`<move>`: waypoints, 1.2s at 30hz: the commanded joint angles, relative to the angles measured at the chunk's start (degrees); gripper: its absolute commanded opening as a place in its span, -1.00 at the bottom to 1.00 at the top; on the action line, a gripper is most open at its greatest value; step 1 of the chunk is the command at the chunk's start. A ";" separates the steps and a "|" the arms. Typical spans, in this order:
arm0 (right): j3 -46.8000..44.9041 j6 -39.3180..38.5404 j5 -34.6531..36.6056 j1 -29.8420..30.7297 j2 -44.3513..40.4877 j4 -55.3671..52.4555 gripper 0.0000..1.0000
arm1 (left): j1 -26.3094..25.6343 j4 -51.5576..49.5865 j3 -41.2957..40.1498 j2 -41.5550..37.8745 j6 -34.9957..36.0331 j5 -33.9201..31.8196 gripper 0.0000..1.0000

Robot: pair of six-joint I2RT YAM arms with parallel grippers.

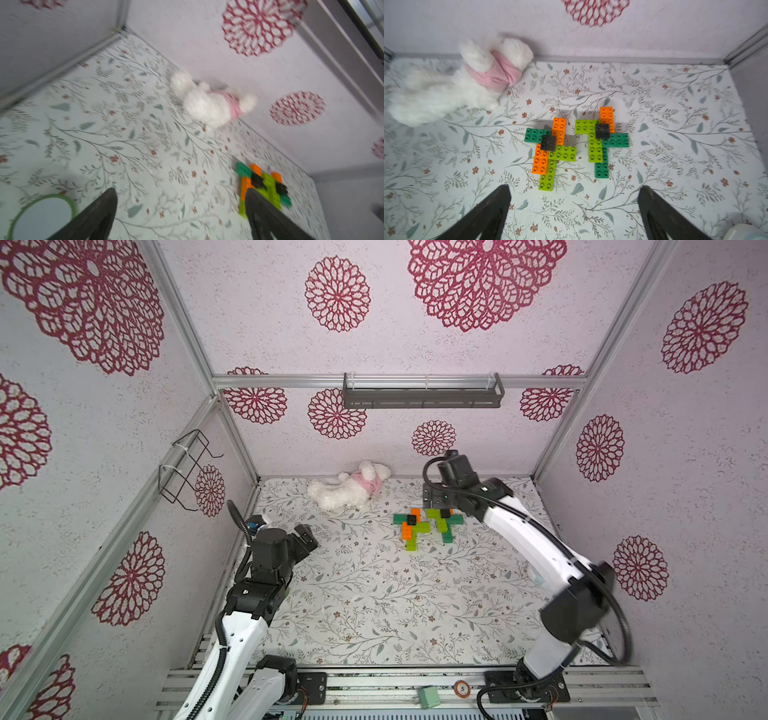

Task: Assemble a small pinwheel with lego
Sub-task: Place the lego brick at the center of the board, then reset both arms

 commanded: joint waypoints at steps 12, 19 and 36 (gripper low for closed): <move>-61.12 -8.38 8.62 -19.45 -32.77 51.63 0.98 | 4.78 40.98 -23.90 3.97 25.12 -28.33 0.94; -72.29 -14.92 4.95 -27.43 -25.32 72.70 0.98 | 12.64 69.35 -26.67 23.79 31.35 -7.64 0.94; -76.77 -20.53 -3.89 -28.78 -1.30 103.63 0.98 | 12.42 72.72 -18.86 40.05 33.94 -8.68 0.94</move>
